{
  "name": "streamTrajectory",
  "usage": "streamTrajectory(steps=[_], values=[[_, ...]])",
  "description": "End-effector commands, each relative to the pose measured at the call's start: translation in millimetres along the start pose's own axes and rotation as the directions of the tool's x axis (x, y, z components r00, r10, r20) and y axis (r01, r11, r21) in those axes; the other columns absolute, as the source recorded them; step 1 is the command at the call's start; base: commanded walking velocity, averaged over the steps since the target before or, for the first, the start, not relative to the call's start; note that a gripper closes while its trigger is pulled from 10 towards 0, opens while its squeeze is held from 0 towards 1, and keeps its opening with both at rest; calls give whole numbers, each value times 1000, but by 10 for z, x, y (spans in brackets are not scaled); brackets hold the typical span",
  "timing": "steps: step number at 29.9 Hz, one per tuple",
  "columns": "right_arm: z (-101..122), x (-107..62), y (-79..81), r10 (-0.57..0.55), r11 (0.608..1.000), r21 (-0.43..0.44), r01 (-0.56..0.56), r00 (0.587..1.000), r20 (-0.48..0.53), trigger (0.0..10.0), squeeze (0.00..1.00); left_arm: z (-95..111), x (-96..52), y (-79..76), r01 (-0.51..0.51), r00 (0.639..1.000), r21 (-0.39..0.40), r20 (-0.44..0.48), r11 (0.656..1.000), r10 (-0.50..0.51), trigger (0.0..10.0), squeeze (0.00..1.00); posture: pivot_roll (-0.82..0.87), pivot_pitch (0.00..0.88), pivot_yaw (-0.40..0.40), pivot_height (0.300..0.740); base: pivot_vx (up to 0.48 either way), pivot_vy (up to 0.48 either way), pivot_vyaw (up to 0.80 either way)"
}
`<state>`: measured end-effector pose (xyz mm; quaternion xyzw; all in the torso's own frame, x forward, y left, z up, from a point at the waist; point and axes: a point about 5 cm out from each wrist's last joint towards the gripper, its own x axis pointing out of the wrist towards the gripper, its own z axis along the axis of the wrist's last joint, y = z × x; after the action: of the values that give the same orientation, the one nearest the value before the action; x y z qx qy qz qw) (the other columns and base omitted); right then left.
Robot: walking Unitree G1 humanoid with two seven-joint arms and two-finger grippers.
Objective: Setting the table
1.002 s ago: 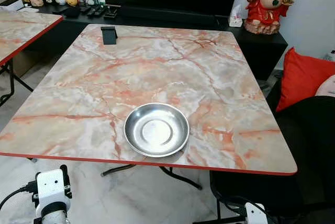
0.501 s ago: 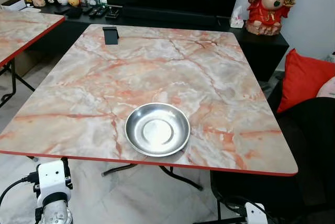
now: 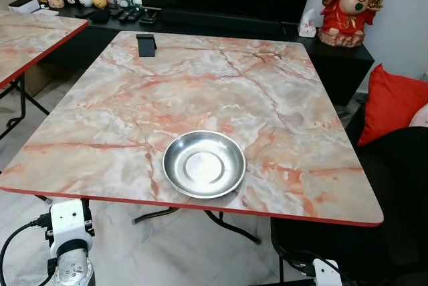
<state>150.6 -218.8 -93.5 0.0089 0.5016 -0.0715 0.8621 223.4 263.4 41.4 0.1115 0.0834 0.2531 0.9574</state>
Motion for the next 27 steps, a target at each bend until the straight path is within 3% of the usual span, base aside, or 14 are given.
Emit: streamTrajectory(steps=[1,17,27], values=[[-10,-5,-31,-9,1000,8,9,1000,0,10000,0,123,94,1,-1,999,-6,45,1000,1,10000,0,115,0,-75,740,0,0,0],[-12,-5,-31,-8,1000,15,8,1000,0,10000,0,390,307,-164,60,990,-26,126,998,-56,10000,0,103,0,-73,740,0,0,0],[-16,-5,-27,-8,1000,20,8,1000,0,10000,0,456,379,-351,166,979,-47,129,985,-159,10000,0,93,0,-66,740,0,0,0]])
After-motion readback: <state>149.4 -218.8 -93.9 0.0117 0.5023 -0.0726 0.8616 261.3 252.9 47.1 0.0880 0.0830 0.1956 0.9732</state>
